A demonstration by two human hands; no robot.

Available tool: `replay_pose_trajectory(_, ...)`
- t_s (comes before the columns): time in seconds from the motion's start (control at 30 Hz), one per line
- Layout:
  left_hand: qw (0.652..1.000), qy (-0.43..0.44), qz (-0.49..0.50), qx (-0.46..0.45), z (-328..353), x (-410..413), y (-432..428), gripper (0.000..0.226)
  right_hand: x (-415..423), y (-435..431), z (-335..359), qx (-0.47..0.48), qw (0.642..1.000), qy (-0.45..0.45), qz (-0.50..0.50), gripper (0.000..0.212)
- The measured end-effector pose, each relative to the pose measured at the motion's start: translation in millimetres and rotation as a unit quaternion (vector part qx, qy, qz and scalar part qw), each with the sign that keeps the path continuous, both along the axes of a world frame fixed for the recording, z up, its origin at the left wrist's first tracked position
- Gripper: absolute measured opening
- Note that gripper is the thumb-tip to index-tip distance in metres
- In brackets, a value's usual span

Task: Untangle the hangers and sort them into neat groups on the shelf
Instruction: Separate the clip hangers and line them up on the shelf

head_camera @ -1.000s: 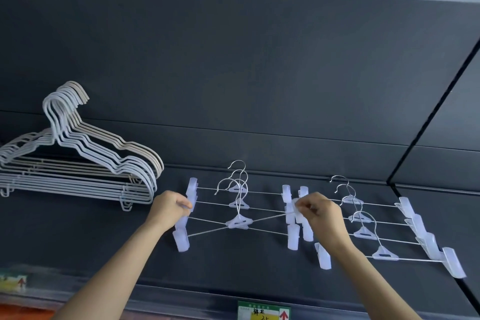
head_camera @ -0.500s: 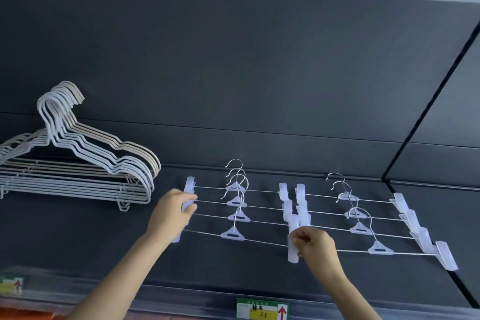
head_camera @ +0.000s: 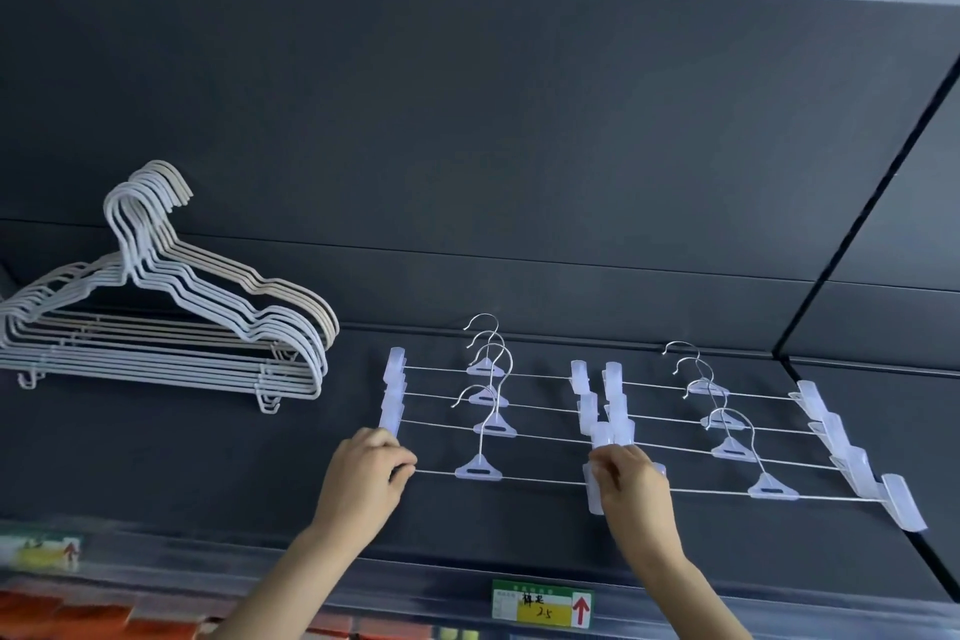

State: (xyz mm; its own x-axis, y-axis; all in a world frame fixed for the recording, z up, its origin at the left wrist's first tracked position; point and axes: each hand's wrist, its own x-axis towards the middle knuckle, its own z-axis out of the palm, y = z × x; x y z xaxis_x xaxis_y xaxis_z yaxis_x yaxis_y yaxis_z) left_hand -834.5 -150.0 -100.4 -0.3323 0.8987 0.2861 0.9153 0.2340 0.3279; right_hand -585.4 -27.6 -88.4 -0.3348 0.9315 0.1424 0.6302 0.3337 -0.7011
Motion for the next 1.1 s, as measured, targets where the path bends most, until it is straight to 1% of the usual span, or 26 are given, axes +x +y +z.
replay_pose_trajectory(0.13, 1.0, 0.007, -0.011, 0.004, -0.3, 0.8, -0.1, 0.03, 2.0, -3.2, -0.4, 0.015, 1.0, -0.022, -0.012, 0.019)
replay_pose_trajectory(0.23, 0.999, 0.018, -0.031, 0.011, -1.1, 4.9, 1.8, 0.029, 7.6, -5.3, -0.9, 0.026, 0.999, -0.042, -0.023, 0.024)
replay_pose_trajectory(0.3, 0.999, 0.023, -0.039, 0.016, -1.3, 11.9, 4.4, 0.028, 13.7, -7.7, 1.0, 0.033, 0.998, -0.044, -0.021, 0.026)
replay_pose_trajectory(0.4, 0.998, 0.022, -0.04, 0.032, 1.5, 28.1, 8.5, 0.028, 25.0, -13.2, 6.1, 0.04, 0.998, -0.036, -0.024, 0.022)
replay_pose_trajectory(0.53, 0.995, 0.034, -0.072, 0.067, 14.1, 52.3, 21.3, 0.024, 46.3, -15.8, 10.6, 0.05, 0.997, -0.027, -0.042, 0.022)
replay_pose_trajectory(0.63, 0.996, 0.046, -0.049, 0.05, 18.0, 61.4, 36.5, 0.02, 51.1, -13.9, 14.2, 0.074, 0.996, -0.045, -0.03, 0.022)
replay_pose_trajectory(0.67, 0.998, 0.043, -0.029, 0.037, 16.9, 62.1, 40.3, 0.018, 47.4, -12.2, 17.3, 0.089, 0.995, -0.041, -0.009, 0.022)
replay_pose_trajectory(0.73, 1.0, 0.009, 0.023, 0.012, 13.8, 61.8, 44.1, 0.012, 30.7, -7.4, 24.0, 0.108, 0.992, -0.05, 0.053, 0.025)
replay_pose_trajectory(0.8, 0.998, -0.035, 0.052, -0.003, 8.9, 58.1, 45.3, 0.017, 4.8, -3.7, 27.5, 0.113, 0.983, -0.086, 0.112, 0.029)
replay_pose_trajectory(0.9, 0.994, -0.084, 0.074, -0.001, 7.4, 48.2, 52.9, 0.023, -34.1, -0.6, 25.1, 0.096, 0.977, -0.107, 0.157, 0.029)
replay_pose_trajectory(0.97, 0.995, -0.071, 0.067, -0.018, 11.3, 42.0, 57.1, 0.022, -56.1, 2.6, 21.7, 0.075, 0.975, -0.13, 0.163, 0.024)
replay_pose_trajectory(1.03, 0.998, -0.037, 0.05, -0.025, 18.9, 32.8, 57.4, 0.013, -72.7, 7.4, 21.3, 0.037, 0.977, -0.149, 0.146, 0.02)
replay_pose_trajectory(1.1, 0.999, 0.008, 0.046, -0.025, 20.6, 18.7, 51.8, 0.023, -84.9, 12.5, 22.8, 0.0, 0.978, -0.167, 0.123, 0.021)
